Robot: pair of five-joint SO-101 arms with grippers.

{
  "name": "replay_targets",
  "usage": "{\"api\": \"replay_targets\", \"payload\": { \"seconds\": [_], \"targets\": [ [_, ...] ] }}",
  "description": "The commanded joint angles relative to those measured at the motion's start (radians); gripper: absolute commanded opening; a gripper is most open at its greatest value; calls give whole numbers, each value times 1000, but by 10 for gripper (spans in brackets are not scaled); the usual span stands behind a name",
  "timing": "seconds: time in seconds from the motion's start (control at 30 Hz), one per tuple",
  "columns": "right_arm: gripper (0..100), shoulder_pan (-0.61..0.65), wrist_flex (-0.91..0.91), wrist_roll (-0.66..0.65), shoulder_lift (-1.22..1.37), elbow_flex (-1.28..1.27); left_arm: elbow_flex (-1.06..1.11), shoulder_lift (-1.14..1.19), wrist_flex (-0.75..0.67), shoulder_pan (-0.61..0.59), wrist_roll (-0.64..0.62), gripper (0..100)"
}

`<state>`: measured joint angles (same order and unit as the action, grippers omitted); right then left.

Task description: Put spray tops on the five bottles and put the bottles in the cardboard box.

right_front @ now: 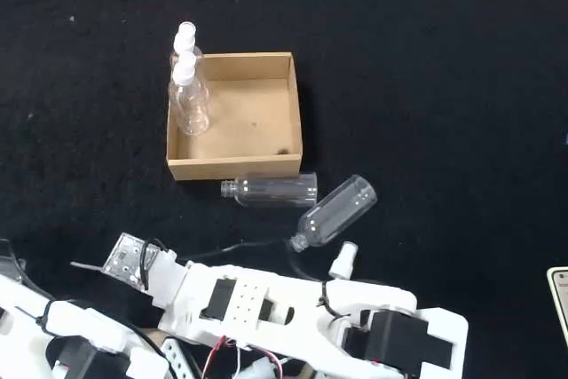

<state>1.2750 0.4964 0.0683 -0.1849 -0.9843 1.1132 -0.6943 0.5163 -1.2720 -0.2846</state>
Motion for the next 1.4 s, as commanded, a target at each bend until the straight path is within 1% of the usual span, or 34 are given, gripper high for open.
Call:
{"api": "replay_targets", "payload": {
  "seconds": [0.0,0.1,0.23,0.33,0.43,0.53,0.6,0.73,0.77,0.87,0.97,1.03,1.13,1.23,1.37],
  "targets": [
    [77,-31,-26,-98,-12,61,-54,-12,-14,-8,-5,29],
    [35,-84,-2,-152,-24,62,-53,-12,-14,-8,-5,29],
    [33,-147,203,-172,-156,88,-53,-12,-5,-5,-5,29],
    [33,-193,334,-172,-249,104,-65,-14,41,-2,-5,29],
    [33,-250,359,-172,-282,77,-58,-51,61,18,0,29],
    [35,-258,330,-172,-248,48,-22,-126,72,31,2,29],
    [73,-258,336,-172,-196,65,15,-193,69,31,2,29],
    [188,-259,390,-169,-88,140,87,-342,69,36,2,29],
    [205,-258,413,-166,-73,163,104,-374,69,38,2,29],
    [206,-256,457,-160,-82,200,145,-453,71,65,5,29],
    [208,-250,456,-123,-114,202,174,-506,71,99,55,29],
    [208,-232,427,-120,-120,185,188,-529,71,110,68,29],
    [205,-199,321,-118,-120,116,193,-542,71,110,69,29],
    [205,-196,224,-123,-120,56,193,-542,71,110,69,29],
    [204,-198,198,-130,-120,31,193,-542,71,108,69,29]
  ]
}}
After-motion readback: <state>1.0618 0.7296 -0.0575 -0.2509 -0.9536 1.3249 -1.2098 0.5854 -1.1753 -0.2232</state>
